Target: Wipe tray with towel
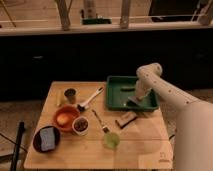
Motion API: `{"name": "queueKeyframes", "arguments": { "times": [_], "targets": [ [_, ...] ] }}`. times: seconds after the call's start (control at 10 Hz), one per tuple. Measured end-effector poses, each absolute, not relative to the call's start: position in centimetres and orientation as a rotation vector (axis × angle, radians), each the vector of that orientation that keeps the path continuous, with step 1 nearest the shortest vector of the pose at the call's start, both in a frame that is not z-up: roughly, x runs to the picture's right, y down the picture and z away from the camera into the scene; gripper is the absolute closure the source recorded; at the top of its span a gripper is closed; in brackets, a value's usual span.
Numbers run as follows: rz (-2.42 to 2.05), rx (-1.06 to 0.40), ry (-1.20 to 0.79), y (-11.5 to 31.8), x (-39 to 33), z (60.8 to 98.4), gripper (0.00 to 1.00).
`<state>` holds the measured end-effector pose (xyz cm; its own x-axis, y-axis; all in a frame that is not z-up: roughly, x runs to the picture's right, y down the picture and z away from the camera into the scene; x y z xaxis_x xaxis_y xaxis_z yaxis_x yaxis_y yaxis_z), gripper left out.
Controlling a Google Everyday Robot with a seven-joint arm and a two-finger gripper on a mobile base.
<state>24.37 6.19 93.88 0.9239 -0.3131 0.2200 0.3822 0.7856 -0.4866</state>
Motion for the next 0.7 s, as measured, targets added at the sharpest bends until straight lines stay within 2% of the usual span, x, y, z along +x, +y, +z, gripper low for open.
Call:
{"name": "queueKeyframes", "arguments": {
  "times": [0.7],
  "targets": [
    [-0.479, -0.575, -0.200, 6.3, 20.8, 95.4, 1.00]
  ]
}}
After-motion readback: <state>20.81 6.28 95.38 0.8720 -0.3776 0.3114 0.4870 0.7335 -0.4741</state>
